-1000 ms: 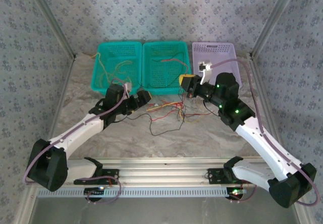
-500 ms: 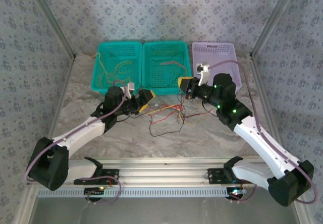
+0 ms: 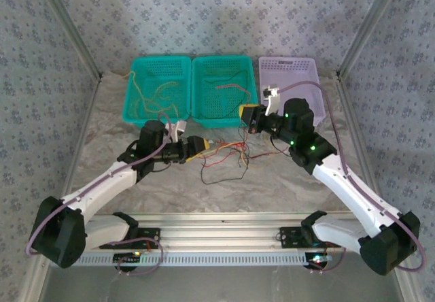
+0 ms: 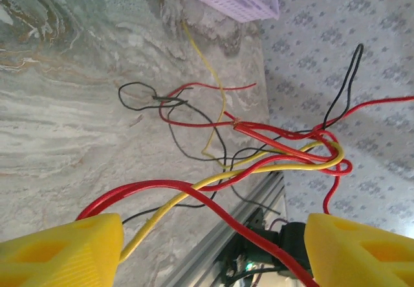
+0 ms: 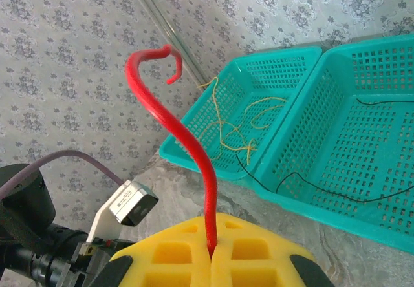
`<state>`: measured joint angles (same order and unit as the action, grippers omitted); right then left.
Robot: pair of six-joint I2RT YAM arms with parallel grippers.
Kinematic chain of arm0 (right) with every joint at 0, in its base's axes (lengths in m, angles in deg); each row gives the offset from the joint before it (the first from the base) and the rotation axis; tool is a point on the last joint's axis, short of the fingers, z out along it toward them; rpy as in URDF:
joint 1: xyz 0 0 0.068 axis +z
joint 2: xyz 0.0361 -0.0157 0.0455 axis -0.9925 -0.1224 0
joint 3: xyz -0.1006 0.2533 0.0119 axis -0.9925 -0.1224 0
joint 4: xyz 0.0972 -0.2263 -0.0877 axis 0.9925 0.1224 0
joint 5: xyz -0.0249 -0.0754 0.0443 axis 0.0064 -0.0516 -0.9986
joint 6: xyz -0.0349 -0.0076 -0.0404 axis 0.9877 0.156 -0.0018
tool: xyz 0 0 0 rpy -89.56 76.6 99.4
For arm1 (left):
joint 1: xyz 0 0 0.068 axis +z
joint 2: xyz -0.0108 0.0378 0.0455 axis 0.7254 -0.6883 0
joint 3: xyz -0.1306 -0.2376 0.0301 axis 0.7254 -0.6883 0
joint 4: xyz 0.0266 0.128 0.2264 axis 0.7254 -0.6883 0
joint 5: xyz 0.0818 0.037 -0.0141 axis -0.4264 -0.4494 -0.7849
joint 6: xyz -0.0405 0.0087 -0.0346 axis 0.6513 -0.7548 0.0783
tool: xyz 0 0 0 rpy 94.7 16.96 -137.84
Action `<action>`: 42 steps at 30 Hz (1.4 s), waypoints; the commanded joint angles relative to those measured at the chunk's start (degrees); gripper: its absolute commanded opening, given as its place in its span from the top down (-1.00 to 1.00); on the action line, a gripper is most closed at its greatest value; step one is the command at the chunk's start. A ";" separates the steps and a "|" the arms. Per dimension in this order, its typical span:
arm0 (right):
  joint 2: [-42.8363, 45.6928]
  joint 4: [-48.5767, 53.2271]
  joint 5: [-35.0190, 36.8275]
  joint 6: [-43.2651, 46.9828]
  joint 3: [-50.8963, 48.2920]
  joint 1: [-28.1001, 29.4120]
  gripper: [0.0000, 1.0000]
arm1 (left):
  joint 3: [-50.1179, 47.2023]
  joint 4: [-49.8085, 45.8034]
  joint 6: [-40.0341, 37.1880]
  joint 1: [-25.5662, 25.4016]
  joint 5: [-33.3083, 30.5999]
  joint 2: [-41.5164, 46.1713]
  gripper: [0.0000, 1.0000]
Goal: Untangle the cables
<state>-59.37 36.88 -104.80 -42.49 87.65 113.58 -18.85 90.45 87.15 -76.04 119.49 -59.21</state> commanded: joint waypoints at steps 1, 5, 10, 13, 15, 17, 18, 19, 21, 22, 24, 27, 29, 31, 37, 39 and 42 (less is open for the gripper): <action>-0.49 -0.32 -0.16 0.36 0.88 0.10 1.00 | 1.98 -2.30 -3.69 -0.47 1.48 -0.30 -0.43; -1.06 0.12 -0.31 0.44 1.28 0.75 1.00 | 3.52 -4.46 -5.65 -0.69 0.88 -1.60 -0.28; -1.32 0.36 -0.76 0.63 1.28 1.37 1.00 | 4.80 -7.14 -7.74 -0.94 -1.05 -2.38 -0.11; -1.67 0.60 -0.90 0.74 1.28 1.64 1.00 | 5.21 -7.49 -8.25 -1.13 -1.63 -2.74 -0.01; -1.66 0.56 -0.65 0.82 1.18 1.82 1.00 | 5.57 -8.14 -8.82 -1.55 -2.33 -3.00 0.11; -1.57 0.65 -0.37 0.89 0.97 1.83 1.00 | 5.77 -8.86 -9.42 -1.83 -2.80 -3.19 0.24; -1.44 0.76 -0.14 0.95 0.93 1.78 1.00 | 5.86 -9.28 -9.67 -1.92 -3.06 -3.22 0.30; -1.29 0.84 -0.01 0.97 0.99 1.82 1.00 | 5.83 -9.59 -9.93 -2.01 -3.26 -3.24 0.38; -0.56 1.16 0.89 1.27 0.84 1.74 1.00 | 5.96 -10.70 -10.54 -1.95 -3.85 -3.05 0.57; -0.20 1.24 1.23 1.34 0.78 1.69 1.00 | 5.97 -10.97 -10.85 -1.95 -4.09 -2.88 0.64; 0.63 1.51 1.97 1.71 0.64 1.36 1.00 | 5.95 -11.51 -11.14 -2.01 -4.64 -2.63 0.82; 1.59 1.94 3.05 1.85 0.17 0.44 1.00 | 6.04 -12.52 -11.66 -2.01 -5.53 -2.49 1.00; 2.29 2.15 3.82 1.21 -0.50 -0.40 1.00 | 6.18 -13.45 -12.24 -1.99 -5.98 -2.11 1.00; 3.11 2.24 4.90 0.43 -1.31 -1.70 1.00 | 6.69 -15.00 -13.20 -2.01 -6.74 -1.40 1.00; 7.60 4.66 10.32 -4.54 -5.48 -9.03 1.00 | 10.16 -25.48 -17.94 -1.67 -11.44 1.85 1.00; 9.21 5.94 11.77 -6.53 -6.57 -12.31 1.00 | 12.07 -29.76 -19.65 -1.25 -12.73 3.09 1.00; 11.26 7.88 13.56 -8.80 -7.90 -16.45 1.00 | 15.31 -36.45 -22.36 -0.05 -15.78 4.85 1.00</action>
<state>-50.54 42.58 -94.97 -47.43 80.70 99.96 -7.59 63.41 69.34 -77.29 107.64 -56.85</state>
